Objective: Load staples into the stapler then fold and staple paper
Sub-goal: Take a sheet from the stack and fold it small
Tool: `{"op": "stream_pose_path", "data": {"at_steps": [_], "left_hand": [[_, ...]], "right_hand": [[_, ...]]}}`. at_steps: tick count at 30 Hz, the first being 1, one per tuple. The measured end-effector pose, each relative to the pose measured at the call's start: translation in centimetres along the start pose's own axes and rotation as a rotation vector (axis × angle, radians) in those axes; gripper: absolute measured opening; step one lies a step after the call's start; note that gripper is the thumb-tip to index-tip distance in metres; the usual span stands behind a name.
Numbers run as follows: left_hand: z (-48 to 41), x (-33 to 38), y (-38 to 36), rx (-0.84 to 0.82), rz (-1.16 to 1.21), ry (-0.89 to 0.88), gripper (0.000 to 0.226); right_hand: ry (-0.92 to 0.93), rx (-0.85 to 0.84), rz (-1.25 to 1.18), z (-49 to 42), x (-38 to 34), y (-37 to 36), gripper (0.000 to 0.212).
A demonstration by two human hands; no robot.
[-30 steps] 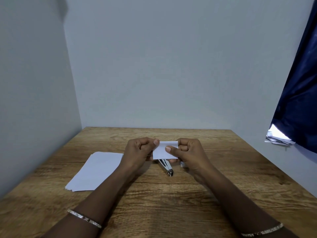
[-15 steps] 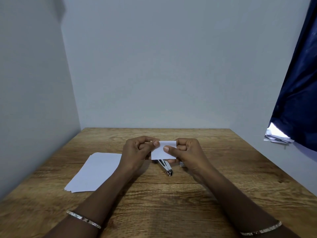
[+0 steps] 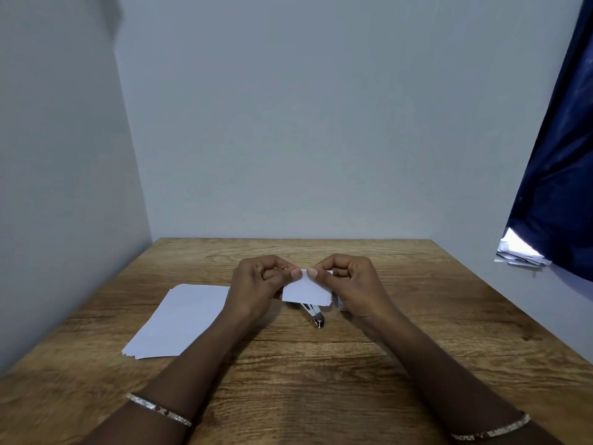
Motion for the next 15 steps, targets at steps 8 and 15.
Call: {"op": "stream_pose_path", "data": {"at_steps": [8, 15], "left_hand": [[0.05, -0.17, -0.53, -0.044, -0.040, -0.004, 0.013], [0.22, 0.31, -0.32, -0.046, -0.219, -0.099, 0.016]], "right_hand": [[0.118, -0.027, 0.198, -0.24, -0.57, 0.07, 0.015], [0.176, -0.139, 0.326, 0.10, -1.05, -0.65, 0.011]]}}
Point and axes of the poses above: each hand's wrist, its own z-axis away from the middle knuckle, its own y-axis out of the back of the hand, x = y × z, the point moved 7 cm from there along -z, towards the middle knuckle, and after that the axes turned 13 degrees about y, right-handed, at the moved point
